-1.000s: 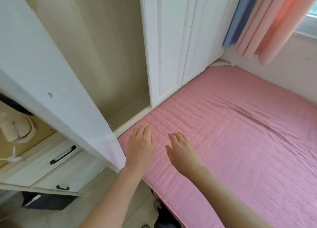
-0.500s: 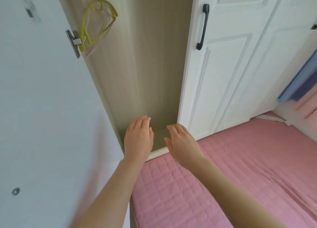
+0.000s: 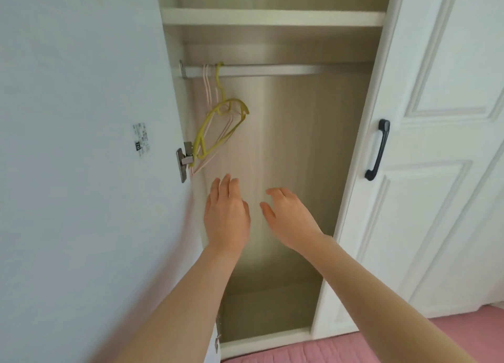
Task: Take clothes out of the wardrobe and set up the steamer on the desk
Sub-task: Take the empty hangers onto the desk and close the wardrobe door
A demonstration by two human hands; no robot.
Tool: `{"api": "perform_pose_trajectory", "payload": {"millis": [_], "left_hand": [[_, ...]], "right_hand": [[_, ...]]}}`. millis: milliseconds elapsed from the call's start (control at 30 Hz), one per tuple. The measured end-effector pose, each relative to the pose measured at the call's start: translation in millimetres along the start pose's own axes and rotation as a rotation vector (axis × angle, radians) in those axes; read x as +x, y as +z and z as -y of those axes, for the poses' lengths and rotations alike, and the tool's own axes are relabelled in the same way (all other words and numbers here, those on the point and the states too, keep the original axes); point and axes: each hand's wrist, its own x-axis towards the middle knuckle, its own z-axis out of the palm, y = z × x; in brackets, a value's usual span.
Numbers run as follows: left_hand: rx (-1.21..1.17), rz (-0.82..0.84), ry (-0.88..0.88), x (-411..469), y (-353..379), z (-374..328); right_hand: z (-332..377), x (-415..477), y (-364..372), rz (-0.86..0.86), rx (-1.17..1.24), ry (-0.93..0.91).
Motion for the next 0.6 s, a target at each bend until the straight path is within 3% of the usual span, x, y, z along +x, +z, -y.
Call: {"api": "perform_pose_trajectory", "payload": {"millis": [267, 400, 600], "left_hand": [[0.065, -0.142, -0.066, 98.4, -10.1, 8.6], [0.075, -0.068, -0.115, 135.9, -7.2, 11.9], [0.021, 0.065, -0.341, 182.8, -6.9, 11.4]], "right_hand": [[8.5, 78.3, -20.4, 0.005, 0.013, -0.023], [8.1, 106.2, -22.7, 0.010, -0.003, -0.007], [7.0, 133.6, -23.4, -0.001, 0.019, 0.004]]}}
